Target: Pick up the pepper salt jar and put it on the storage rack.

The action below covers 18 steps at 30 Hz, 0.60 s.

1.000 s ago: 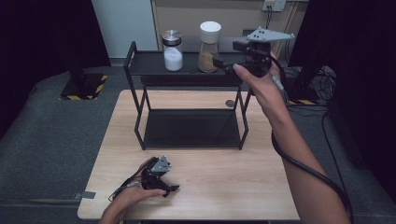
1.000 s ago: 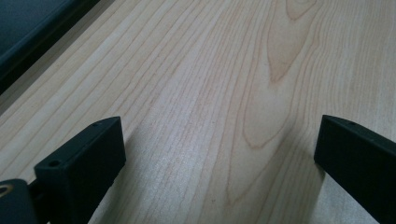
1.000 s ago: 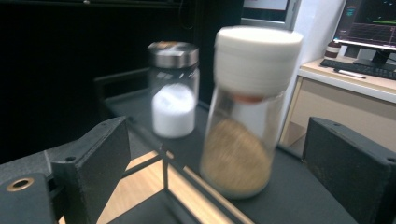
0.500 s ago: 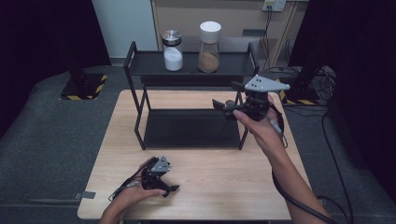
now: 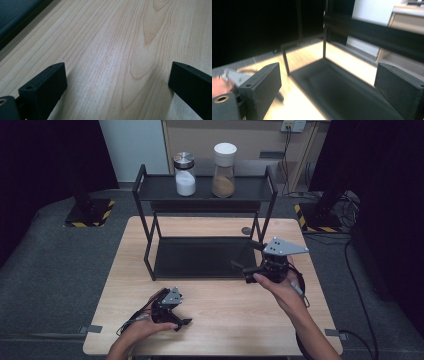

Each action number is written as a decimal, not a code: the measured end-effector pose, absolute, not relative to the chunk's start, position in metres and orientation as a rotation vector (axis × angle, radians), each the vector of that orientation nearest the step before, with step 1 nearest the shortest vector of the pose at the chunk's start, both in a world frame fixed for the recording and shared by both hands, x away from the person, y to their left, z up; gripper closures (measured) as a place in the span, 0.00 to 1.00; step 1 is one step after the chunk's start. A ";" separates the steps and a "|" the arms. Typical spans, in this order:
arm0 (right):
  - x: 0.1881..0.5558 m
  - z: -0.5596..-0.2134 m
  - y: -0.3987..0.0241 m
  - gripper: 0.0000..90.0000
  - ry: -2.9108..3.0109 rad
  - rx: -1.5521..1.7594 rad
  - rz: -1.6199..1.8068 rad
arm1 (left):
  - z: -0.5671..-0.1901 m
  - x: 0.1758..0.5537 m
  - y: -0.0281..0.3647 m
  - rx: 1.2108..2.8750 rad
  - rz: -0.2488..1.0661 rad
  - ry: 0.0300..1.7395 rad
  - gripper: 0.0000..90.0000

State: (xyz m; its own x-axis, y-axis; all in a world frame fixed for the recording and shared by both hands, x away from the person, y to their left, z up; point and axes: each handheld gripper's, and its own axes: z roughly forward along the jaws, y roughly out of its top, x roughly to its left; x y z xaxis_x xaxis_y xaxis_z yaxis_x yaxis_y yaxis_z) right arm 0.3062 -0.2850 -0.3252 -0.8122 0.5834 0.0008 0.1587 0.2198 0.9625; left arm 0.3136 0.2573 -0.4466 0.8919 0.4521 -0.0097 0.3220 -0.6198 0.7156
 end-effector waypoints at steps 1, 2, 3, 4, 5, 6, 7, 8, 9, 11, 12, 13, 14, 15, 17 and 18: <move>0.305 -0.330 -0.286 0.09 2.157 0.688 1.601 | -0.447 0.314 0.257 2.289 0.220 0.552 0.01; 0.304 -0.333 -0.287 0.09 2.164 0.688 1.591 | -0.447 0.314 0.257 2.289 0.220 0.552 0.01; 0.304 -0.337 -0.289 0.09 2.174 0.690 1.587 | -0.447 0.314 0.257 2.289 0.220 0.552 0.01; 0.304 -0.342 -0.290 0.09 2.181 0.698 1.587 | -0.447 0.314 0.257 2.289 0.220 0.552 0.01; 0.303 -0.347 -0.292 0.09 2.186 0.699 1.584 | -0.447 0.314 0.257 2.289 0.220 0.552 0.01; 0.302 -0.351 -0.294 0.09 2.195 0.700 1.578 | -0.447 0.314 0.257 2.289 0.220 0.552 0.01; 0.302 -0.355 -0.295 0.09 2.203 0.703 1.572 | -0.447 0.314 0.257 2.289 0.220 0.552 0.01; 0.301 -0.360 -0.297 0.09 2.209 0.714 1.566 | -0.447 0.314 0.257 2.289 0.220 0.552 0.01; 0.300 -0.365 -0.299 0.09 2.214 0.723 1.563 | -0.447 0.314 0.257 2.289 0.220 0.551 0.01; 0.298 -0.372 -0.300 0.09 2.231 0.732 1.547 | -0.447 0.314 0.257 2.289 0.220 0.552 0.01; 0.296 -0.376 -0.301 0.09 2.245 0.734 1.530 | -0.447 0.314 0.257 2.289 0.220 0.552 0.01; 0.296 -0.381 -0.302 0.09 2.263 0.736 1.515 | -0.447 0.314 0.257 2.289 0.220 0.551 0.01; 0.295 -0.386 -0.303 0.09 2.278 0.740 1.495 | -0.447 0.314 0.257 2.289 0.220 0.551 0.01; 0.294 -0.393 -0.305 0.09 2.291 0.754 1.478 | -0.447 0.314 0.257 2.289 0.220 0.552 0.01; 0.292 -0.402 -0.308 0.09 2.309 0.777 1.452 | -0.447 0.314 0.257 2.289 0.220 0.552 0.01; 0.292 -0.405 -0.310 0.09 2.315 0.784 1.448 | -0.447 0.313 0.257 2.289 0.221 0.552 0.01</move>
